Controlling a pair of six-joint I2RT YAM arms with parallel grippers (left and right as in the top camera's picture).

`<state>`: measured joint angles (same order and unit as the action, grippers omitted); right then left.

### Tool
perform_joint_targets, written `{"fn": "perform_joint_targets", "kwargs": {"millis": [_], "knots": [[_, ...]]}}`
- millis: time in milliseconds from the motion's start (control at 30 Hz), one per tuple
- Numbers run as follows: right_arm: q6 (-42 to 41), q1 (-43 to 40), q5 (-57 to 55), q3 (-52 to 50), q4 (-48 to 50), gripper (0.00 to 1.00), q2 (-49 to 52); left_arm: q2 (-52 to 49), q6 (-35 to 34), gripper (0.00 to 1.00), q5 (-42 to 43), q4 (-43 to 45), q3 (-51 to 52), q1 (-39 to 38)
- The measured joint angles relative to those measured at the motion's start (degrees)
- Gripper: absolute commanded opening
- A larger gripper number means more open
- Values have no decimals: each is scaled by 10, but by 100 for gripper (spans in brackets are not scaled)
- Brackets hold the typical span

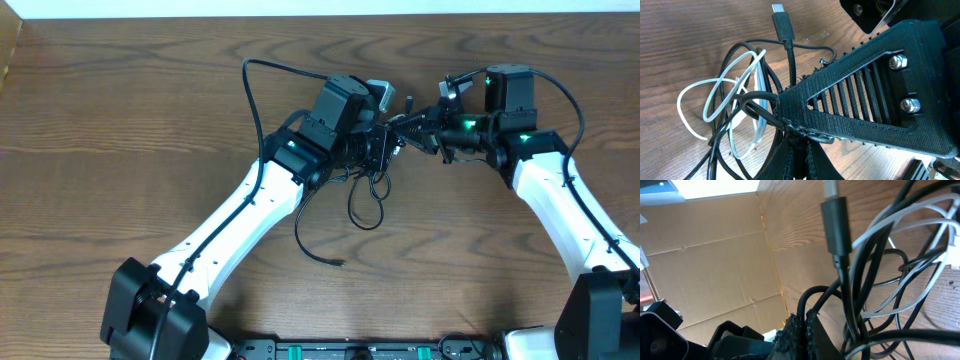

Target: Untangle cables

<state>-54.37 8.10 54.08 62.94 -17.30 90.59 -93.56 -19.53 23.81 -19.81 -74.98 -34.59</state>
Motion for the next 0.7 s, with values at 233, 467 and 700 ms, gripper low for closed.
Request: {"fn": "perform_joint_targets", "kwargs": {"millis": [233,467,700], "knots": [[7,1,-4,0,0,1,0,0,-2,8,-2,0,0,0],[36,6,-27,1,0,1,0,-2,-2,8,-8,-1,1,0],[66,12,-68,1,-3,1,0,-7,-2,8,-19,1,1,0]]}}
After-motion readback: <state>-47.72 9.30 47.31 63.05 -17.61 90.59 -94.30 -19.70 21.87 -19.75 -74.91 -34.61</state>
